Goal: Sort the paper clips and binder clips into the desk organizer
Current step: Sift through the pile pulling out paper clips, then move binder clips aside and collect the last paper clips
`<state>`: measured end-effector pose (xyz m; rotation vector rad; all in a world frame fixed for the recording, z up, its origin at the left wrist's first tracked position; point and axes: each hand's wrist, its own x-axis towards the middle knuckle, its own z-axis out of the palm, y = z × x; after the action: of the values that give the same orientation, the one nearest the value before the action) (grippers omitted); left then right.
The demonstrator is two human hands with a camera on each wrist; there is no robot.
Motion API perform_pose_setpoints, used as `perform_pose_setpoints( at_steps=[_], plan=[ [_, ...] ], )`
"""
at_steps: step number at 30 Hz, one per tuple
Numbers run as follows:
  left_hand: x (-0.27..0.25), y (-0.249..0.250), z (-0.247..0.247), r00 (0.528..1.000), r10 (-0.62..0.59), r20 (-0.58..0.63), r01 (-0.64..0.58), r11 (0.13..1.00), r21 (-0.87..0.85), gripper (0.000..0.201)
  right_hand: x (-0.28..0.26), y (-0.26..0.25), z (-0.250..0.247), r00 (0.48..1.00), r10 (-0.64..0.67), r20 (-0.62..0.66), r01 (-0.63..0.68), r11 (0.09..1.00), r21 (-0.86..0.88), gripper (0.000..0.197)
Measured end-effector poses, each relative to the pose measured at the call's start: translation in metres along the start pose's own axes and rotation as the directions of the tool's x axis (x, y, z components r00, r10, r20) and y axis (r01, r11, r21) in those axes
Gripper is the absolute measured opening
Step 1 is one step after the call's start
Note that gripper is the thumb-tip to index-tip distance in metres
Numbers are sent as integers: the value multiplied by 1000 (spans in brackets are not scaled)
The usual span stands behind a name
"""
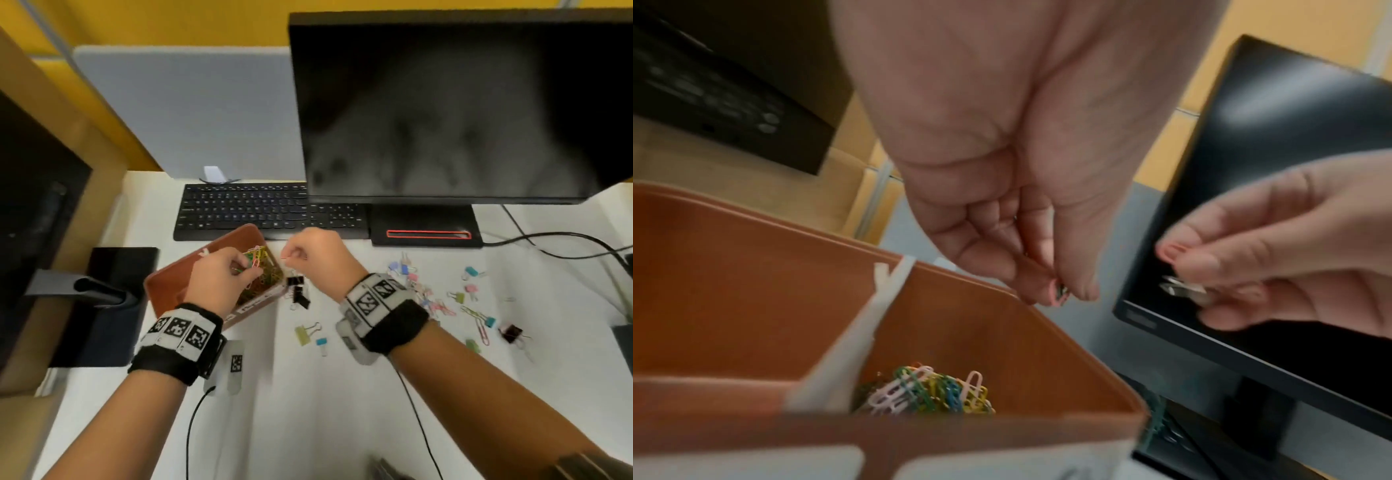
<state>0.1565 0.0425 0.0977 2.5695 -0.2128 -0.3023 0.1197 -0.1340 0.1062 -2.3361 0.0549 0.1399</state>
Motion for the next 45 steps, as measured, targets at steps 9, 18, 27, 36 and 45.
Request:
perform_pose_setpoints(
  at_steps=[9,18,27,36,45],
  plan=[
    [1,-5,-6,997,80,-10,-81,997,-15,27,21,-15,46,999,33,-8,-32,992,120,22],
    [-28,67,104,924,304,234,-255,943,-215,27,-117,152,-36,883,426,-197,-419,905,81,15],
    [18,121,184,908,184,375,-270,943,192,60,-161,249,-87,792,587,-169,-607,787,-113,40],
    [33,126,203,931,172,323,-325,795,512,62,-163,271,-87,842,530,-103,-536,843,-42,30],
    [29,120,199,899,207,386,-405,726,556,52,-149,281,-110,873,409,-267,-434,900,-43,22]
  ],
)
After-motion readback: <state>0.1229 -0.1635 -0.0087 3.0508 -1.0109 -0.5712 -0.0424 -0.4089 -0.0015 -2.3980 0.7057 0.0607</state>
